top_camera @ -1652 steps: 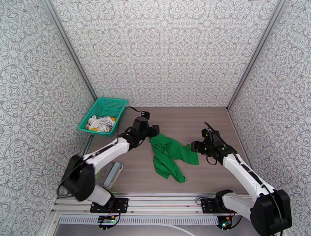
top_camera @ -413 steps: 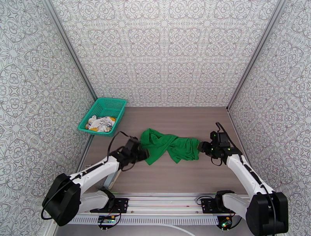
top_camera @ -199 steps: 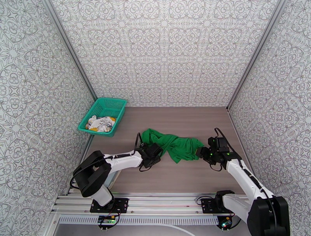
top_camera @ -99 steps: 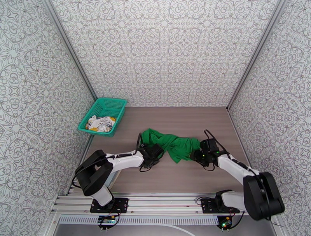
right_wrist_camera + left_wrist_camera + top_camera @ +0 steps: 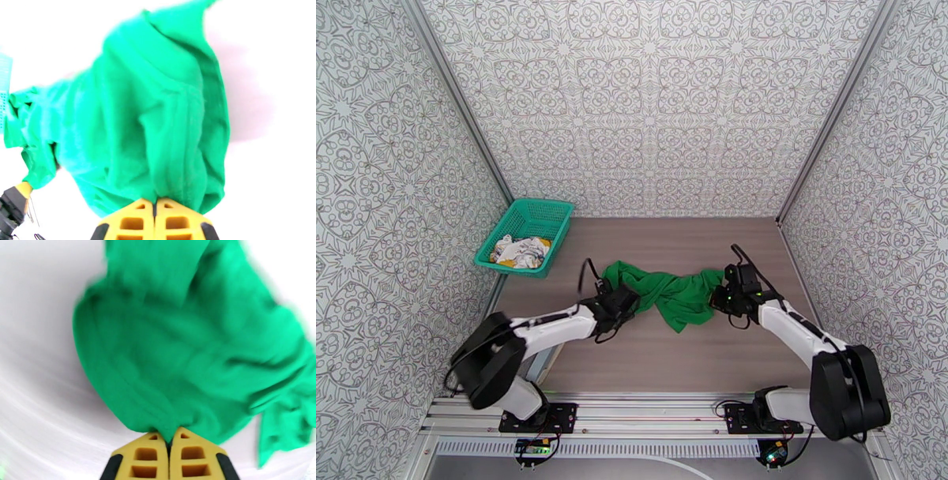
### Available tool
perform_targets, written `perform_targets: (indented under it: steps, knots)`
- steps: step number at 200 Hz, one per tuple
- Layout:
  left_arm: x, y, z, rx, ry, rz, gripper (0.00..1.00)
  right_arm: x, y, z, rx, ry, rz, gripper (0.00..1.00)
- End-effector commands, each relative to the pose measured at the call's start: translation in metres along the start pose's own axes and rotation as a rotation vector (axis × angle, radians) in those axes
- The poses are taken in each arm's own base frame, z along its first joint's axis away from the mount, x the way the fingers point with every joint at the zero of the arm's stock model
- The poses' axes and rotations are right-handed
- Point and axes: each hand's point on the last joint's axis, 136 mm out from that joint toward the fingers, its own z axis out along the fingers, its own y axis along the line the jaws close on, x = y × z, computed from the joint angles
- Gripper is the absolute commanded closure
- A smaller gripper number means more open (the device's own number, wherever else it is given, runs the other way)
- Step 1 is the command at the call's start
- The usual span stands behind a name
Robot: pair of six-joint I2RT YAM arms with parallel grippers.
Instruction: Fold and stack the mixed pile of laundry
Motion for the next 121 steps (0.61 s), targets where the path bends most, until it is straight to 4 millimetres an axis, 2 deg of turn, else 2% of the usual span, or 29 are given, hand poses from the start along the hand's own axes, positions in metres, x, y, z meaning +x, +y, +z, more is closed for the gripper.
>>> perform_targets:
  steps: [1,27,67,101,121]
  knots:
    - [-0.046,-0.012,-0.035,0.066,-0.148,0.058,1.00,-0.026,0.012,-0.037,0.008,-0.104,-0.051,1.00]
    - [-0.090,-0.022,-0.088,0.129,-0.273,0.113,1.00,-0.051,0.025,-0.080,0.004,-0.218,-0.091,1.00]
    - [-0.151,-0.043,-0.186,0.258,-0.474,0.215,1.00,-0.084,0.046,-0.145,-0.006,-0.367,-0.139,1.00]
    - [-0.187,-0.058,-0.266,0.334,-0.607,0.313,1.00,-0.110,0.063,-0.205,-0.013,-0.501,-0.175,1.00]
    - [-0.201,-0.066,-0.319,0.395,-0.692,0.379,1.00,-0.120,0.074,-0.252,-0.033,-0.590,-0.193,1.00]
